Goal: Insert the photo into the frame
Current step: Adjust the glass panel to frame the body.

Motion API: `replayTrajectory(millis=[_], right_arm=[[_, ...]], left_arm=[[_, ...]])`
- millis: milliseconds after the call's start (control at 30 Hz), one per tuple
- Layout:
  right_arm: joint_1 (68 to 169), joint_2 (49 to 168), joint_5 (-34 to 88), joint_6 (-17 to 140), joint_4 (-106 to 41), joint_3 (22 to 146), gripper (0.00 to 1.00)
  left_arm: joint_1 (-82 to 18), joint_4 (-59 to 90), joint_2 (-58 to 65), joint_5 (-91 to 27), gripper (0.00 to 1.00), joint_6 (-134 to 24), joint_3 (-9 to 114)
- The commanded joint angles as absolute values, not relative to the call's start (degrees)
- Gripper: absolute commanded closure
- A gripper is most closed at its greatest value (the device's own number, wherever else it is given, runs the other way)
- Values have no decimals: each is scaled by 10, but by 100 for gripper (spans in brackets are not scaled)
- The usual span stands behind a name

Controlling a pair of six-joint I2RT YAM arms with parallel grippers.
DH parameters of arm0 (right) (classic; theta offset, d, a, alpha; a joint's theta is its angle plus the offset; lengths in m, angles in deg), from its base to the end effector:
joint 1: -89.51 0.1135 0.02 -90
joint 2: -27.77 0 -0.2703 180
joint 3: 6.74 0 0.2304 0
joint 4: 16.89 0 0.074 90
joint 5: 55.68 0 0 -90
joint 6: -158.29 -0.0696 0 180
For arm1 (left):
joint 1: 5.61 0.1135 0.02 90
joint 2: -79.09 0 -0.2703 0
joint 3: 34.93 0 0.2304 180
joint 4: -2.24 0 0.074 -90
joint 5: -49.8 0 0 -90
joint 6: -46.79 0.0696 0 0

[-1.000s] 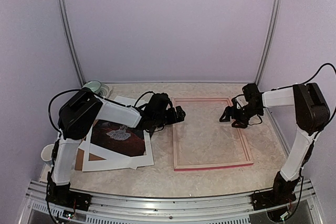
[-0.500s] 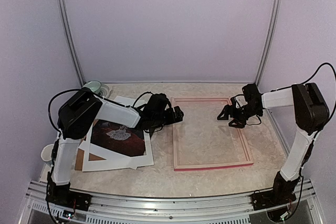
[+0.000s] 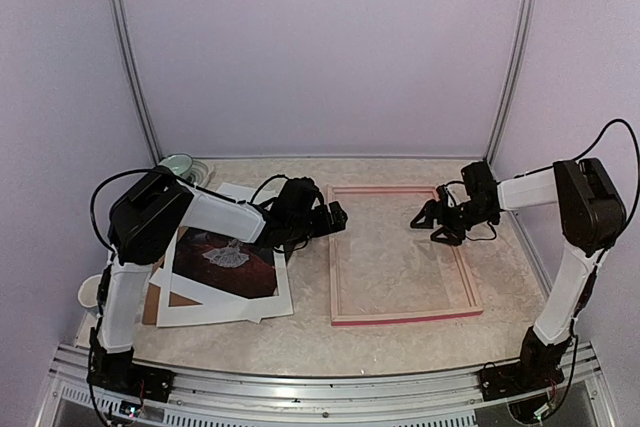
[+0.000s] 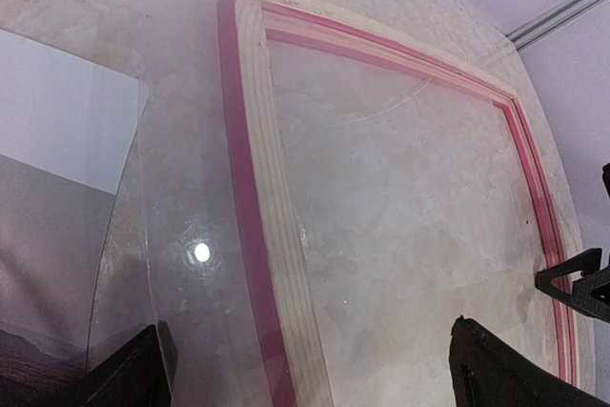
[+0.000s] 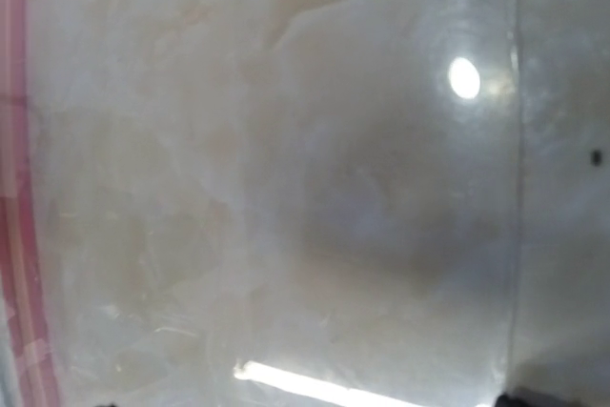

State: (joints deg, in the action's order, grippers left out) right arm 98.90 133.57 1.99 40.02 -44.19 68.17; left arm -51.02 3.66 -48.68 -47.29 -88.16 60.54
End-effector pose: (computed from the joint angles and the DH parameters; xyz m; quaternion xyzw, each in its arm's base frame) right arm 0.3504 0.0957 0.1424 0.0762 0.9237 0.3384 0.1627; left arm 0.3566 -0.3495 0.1246 -0.0256 0.8802 -0.2955 0.3705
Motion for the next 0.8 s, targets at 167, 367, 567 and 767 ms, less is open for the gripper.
replayTrajectory(millis=[167, 367, 567, 767], right_arm=[[998, 1331, -46, 374, -407, 657, 15], [998, 1342, -42, 375, -407, 653, 15], [1005, 1354, -66, 358, -371, 637, 11], [1020, 1363, -83, 348, -353, 640, 9]], left_arm=[[-511, 52, -483, -466, 1, -886, 594], [-498, 47, -463, -468, 1, -892, 564], [-474, -40, -428, -431, 1, -908, 478], [-460, -136, -420, -364, 2, -932, 431]])
